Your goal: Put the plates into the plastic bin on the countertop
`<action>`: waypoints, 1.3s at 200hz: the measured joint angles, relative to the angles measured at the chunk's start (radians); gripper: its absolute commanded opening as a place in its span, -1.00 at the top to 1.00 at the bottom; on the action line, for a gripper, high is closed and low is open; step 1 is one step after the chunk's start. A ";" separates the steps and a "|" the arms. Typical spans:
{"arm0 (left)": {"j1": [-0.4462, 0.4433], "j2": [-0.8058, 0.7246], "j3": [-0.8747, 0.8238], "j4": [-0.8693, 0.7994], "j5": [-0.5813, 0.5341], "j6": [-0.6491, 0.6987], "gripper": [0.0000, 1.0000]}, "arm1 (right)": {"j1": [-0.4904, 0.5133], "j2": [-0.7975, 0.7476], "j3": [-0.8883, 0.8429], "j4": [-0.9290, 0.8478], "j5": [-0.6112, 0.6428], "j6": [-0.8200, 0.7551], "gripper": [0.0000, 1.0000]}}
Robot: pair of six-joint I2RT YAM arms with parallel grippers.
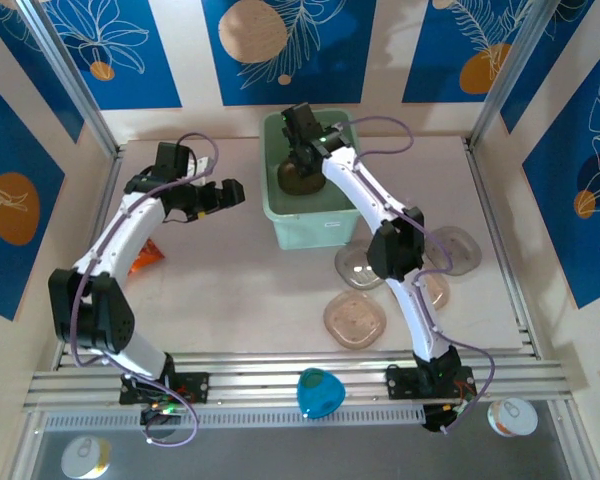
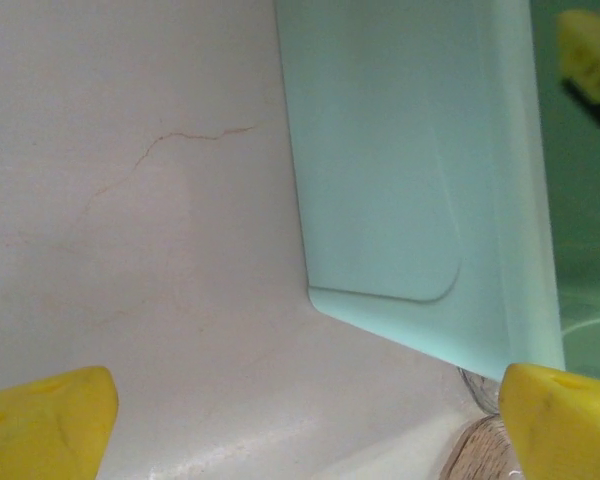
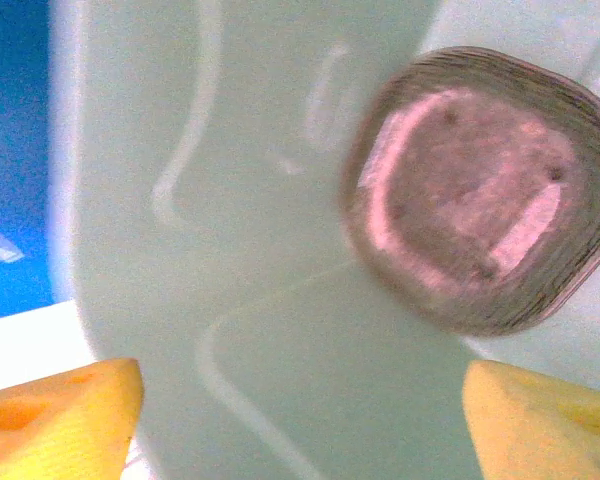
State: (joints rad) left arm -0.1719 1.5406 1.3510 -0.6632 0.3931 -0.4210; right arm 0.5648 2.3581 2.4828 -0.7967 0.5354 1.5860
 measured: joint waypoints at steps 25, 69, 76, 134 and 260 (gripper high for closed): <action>0.000 -0.063 -0.058 0.024 0.000 -0.032 -0.92 | 0.006 -0.108 -0.019 0.000 0.000 -0.097 -0.78; -0.019 -0.141 -0.162 0.056 -0.001 -0.098 -0.88 | 0.001 -0.301 -0.230 0.031 -0.027 -0.238 -0.78; -0.027 -0.151 -0.177 0.058 -0.003 -0.106 -0.87 | -0.002 -0.332 -0.282 0.043 -0.032 -0.263 -0.77; -0.127 -0.233 -0.322 0.105 -0.021 -0.200 -0.77 | -0.038 -0.603 -0.614 0.175 -0.111 -0.518 -0.69; -0.448 -0.096 -0.395 0.341 -0.100 -0.461 -0.60 | -0.398 -1.246 -1.353 0.197 -0.431 -0.743 -0.47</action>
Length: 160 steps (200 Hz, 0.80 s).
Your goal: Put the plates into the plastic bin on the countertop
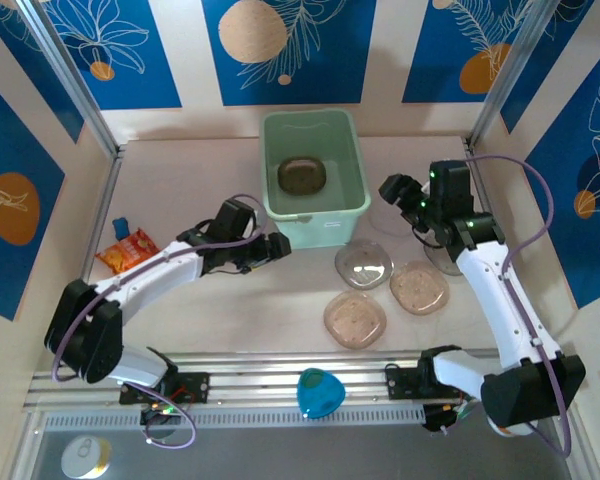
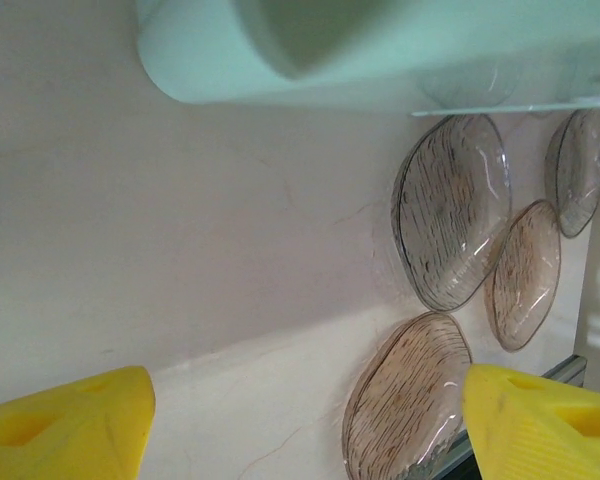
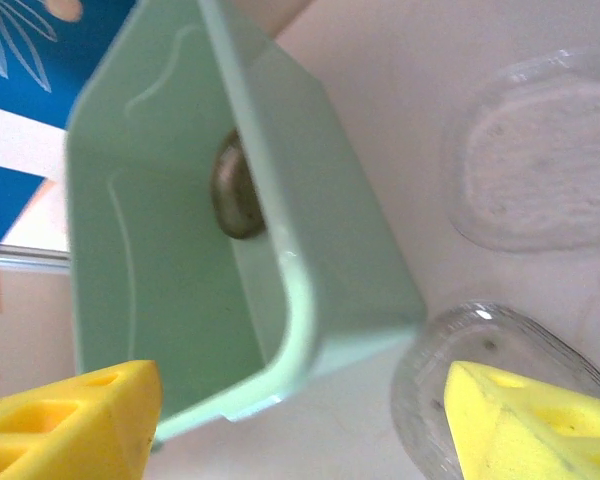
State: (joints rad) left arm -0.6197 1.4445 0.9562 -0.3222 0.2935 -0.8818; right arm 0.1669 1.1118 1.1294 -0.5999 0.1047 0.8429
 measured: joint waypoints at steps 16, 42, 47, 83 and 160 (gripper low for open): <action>-0.029 0.035 0.000 0.026 0.000 -0.032 -0.57 | -0.016 -0.032 -0.044 -0.018 -0.010 -0.004 -0.45; -0.057 0.079 0.004 0.056 -0.005 -0.072 -0.55 | -0.040 -0.086 -0.098 -0.036 -0.023 -0.009 -0.44; -0.062 0.089 0.008 0.058 -0.006 -0.079 -0.54 | -0.047 -0.098 -0.108 -0.038 -0.026 -0.011 -0.43; -0.094 0.152 0.053 0.073 -0.006 -0.096 -0.52 | -0.111 -0.150 -0.154 -0.045 -0.062 -0.018 -0.36; -0.123 0.262 0.128 0.081 0.001 -0.114 -0.51 | -0.136 -0.119 -0.231 -0.043 -0.145 -0.030 -0.29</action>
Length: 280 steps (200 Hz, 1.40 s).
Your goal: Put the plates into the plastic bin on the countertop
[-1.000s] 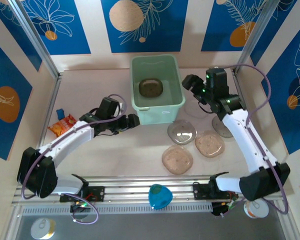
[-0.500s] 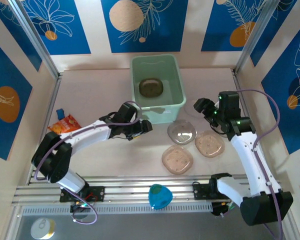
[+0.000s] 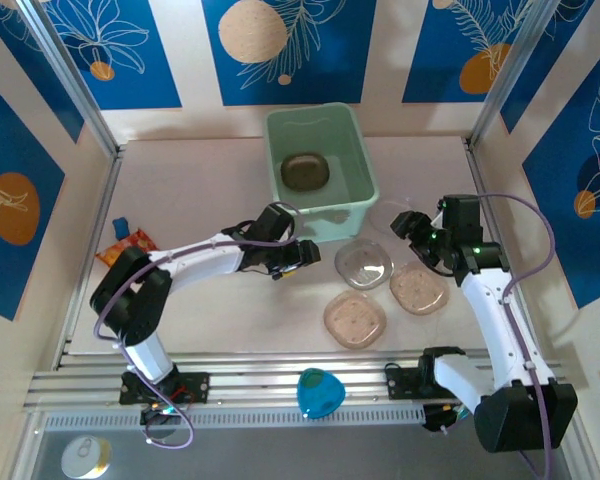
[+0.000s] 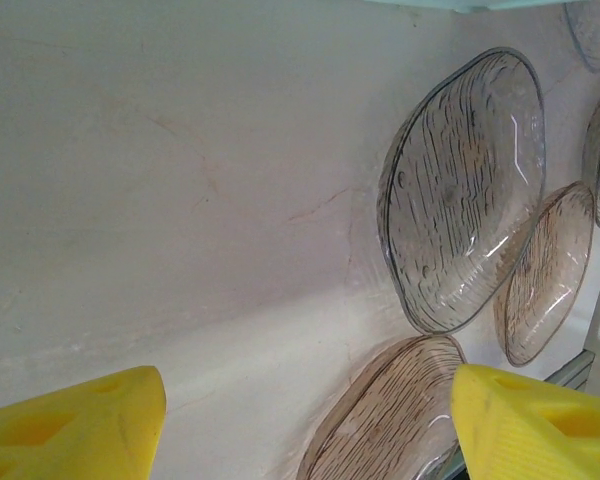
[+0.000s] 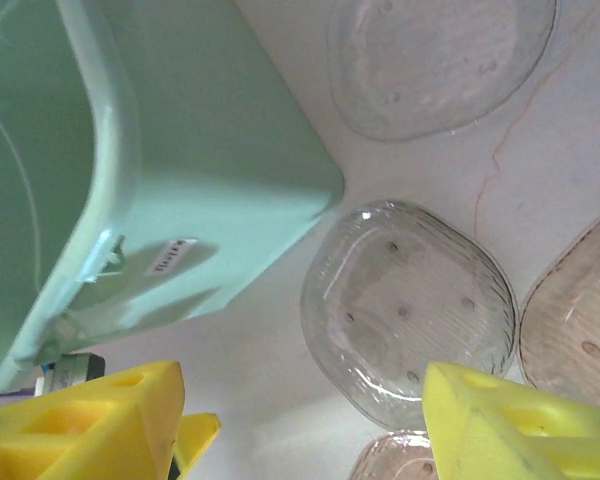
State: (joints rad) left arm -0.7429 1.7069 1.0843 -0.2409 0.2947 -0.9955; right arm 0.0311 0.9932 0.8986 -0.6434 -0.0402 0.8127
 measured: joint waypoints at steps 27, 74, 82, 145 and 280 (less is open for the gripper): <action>0.000 -0.002 0.000 -0.002 -0.021 -0.011 -0.58 | 0.000 0.048 -0.003 0.014 -0.018 -0.004 -0.29; 0.001 -0.054 -0.023 -0.005 -0.088 -0.036 -0.59 | 0.001 0.154 0.015 0.077 -0.055 -0.031 -0.29; 0.001 -0.061 -0.028 0.000 -0.087 -0.044 -0.59 | 0.006 0.172 0.026 0.098 -0.068 -0.040 -0.29; 0.001 -0.116 -0.119 0.020 -0.088 -0.093 -0.59 | 0.119 0.392 0.229 0.223 -0.120 -0.106 -0.38; -0.001 -0.089 -0.100 0.039 -0.058 -0.098 -0.60 | 0.274 0.660 0.442 0.246 -0.079 -0.072 -0.42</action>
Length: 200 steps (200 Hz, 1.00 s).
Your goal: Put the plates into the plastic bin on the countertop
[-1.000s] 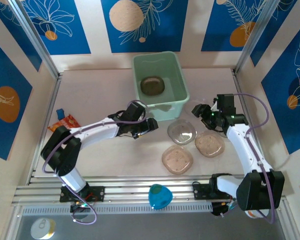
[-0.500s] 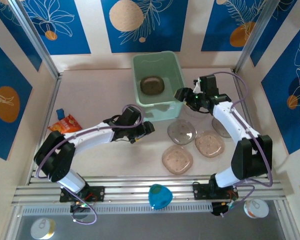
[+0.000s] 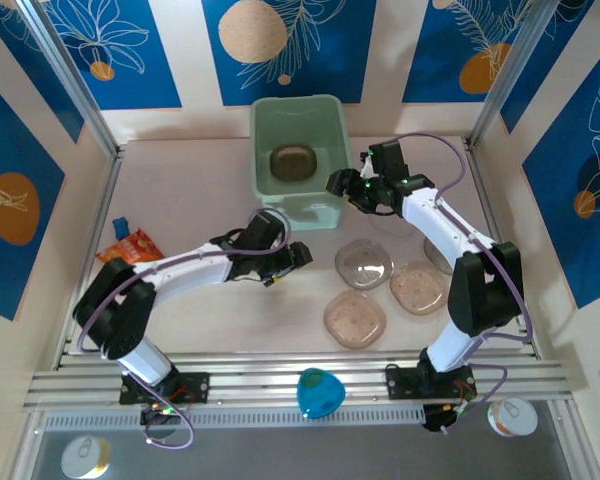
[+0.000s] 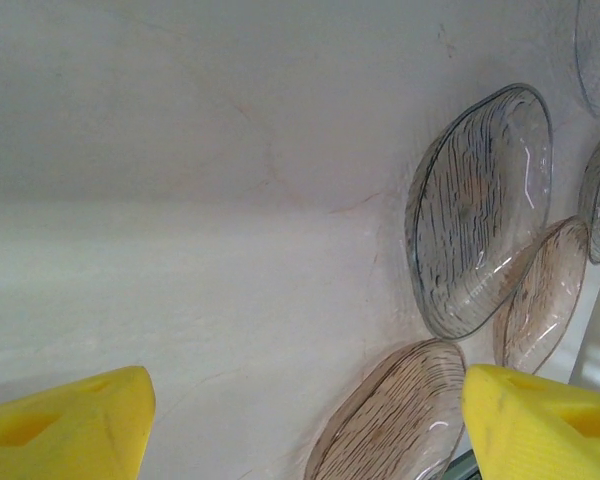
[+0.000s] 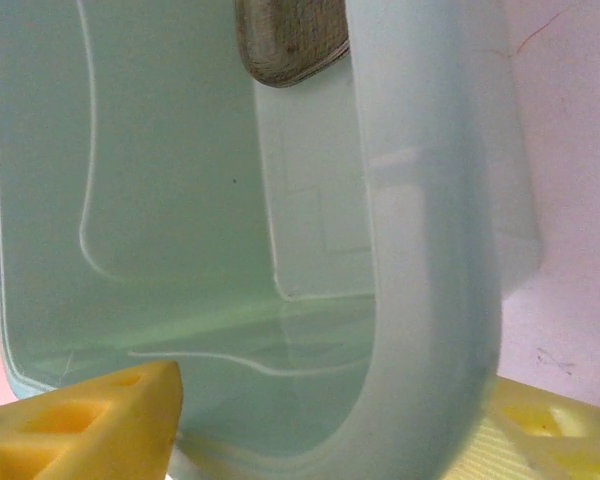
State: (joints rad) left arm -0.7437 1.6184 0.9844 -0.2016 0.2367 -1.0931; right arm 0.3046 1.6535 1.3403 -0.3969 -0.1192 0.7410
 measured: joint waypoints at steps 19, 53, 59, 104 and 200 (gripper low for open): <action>-0.003 0.055 0.049 -0.002 0.021 0.011 -0.59 | -0.002 -0.002 0.024 -0.036 0.022 -0.012 -0.51; -0.016 0.113 0.111 -0.005 0.055 0.030 -0.56 | -0.036 -0.129 0.000 -0.111 0.080 -0.062 -0.63; -0.018 0.122 0.121 -0.007 0.060 0.030 -0.55 | -0.053 -0.171 -0.023 -0.119 0.083 -0.067 -0.63; -0.031 0.207 0.209 -0.046 0.089 0.055 -0.53 | -0.205 -0.437 -0.217 -0.164 0.067 -0.101 -0.69; -0.048 0.376 0.403 -0.129 0.117 0.080 -0.49 | -0.361 -0.517 -0.342 -0.214 -0.070 -0.141 -0.55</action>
State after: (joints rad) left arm -0.7914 1.9942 1.3872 -0.3309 0.3538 -1.0126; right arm -0.0563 1.1370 0.9981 -0.6109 -0.1894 0.5999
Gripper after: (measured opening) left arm 0.749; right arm 0.789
